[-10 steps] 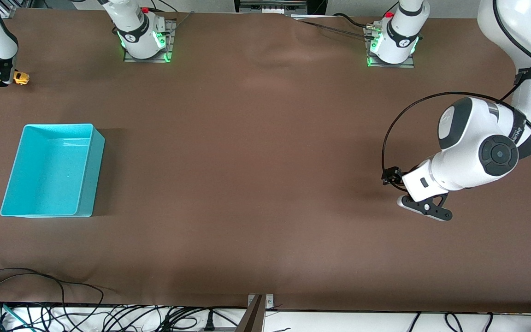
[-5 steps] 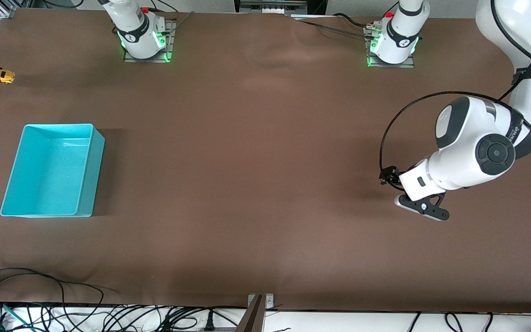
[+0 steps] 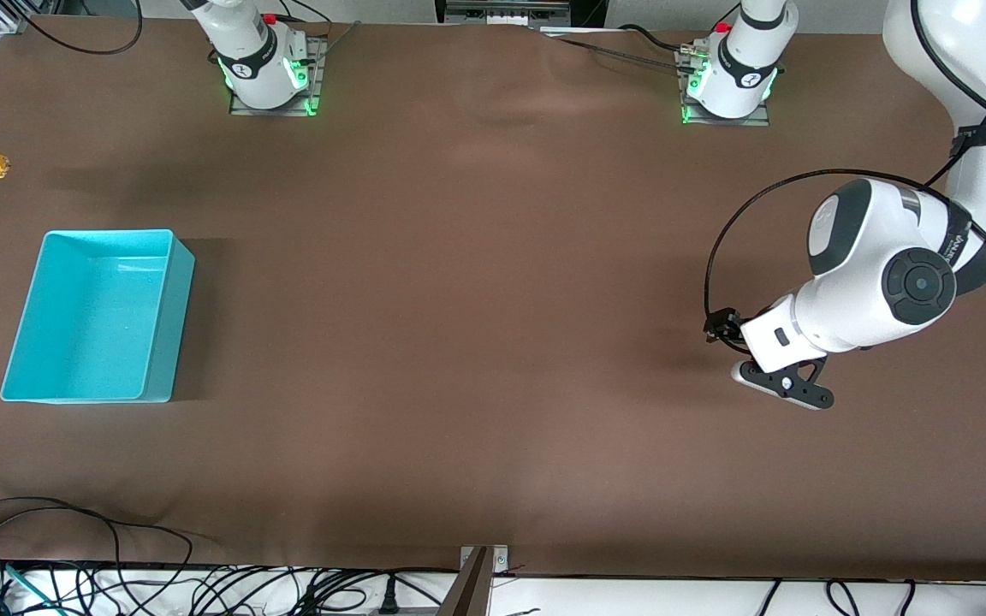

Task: Wind up and store yellow beetle car
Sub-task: 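Lift the car and carry it into the teal bin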

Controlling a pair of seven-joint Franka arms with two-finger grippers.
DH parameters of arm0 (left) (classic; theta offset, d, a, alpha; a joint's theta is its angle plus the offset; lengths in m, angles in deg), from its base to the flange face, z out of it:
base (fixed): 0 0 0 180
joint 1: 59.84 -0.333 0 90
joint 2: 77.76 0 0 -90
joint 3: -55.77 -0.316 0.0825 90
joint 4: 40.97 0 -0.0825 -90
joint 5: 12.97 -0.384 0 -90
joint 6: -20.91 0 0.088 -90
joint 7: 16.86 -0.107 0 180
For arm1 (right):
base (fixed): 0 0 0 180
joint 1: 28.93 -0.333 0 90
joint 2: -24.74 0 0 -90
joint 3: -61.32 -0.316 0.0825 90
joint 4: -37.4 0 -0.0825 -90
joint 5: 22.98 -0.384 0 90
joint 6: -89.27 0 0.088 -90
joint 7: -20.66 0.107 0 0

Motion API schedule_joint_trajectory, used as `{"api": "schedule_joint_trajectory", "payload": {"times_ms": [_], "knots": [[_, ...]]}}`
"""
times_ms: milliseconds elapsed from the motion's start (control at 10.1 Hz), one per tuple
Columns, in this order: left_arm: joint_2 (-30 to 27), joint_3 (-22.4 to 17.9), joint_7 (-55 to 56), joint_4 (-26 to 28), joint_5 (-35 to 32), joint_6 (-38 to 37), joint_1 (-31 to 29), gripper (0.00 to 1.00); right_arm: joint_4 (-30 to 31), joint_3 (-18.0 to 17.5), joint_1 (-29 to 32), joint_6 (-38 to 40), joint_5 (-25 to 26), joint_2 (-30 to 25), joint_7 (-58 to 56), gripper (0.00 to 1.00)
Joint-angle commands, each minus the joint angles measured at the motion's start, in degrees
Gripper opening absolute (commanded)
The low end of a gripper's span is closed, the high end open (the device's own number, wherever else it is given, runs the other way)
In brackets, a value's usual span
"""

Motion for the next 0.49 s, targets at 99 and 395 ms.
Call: {"api": "schedule_joint_trajectory", "payload": {"times_ms": [99,395], "knots": [[0.4,0.2,0.8,-1.1,-1.6,-0.3,0.6,1.00,-2.7,-3.0,-4.2,3.6,-4.4,-0.2,8.5,0.00],[0.3,0.1,0.8,-1.2,-1.2,-0.3,0.1,1.00,-4.9,-6.8,-8.2,7.1,-7.2,0.5,19.5,0.00]]}}
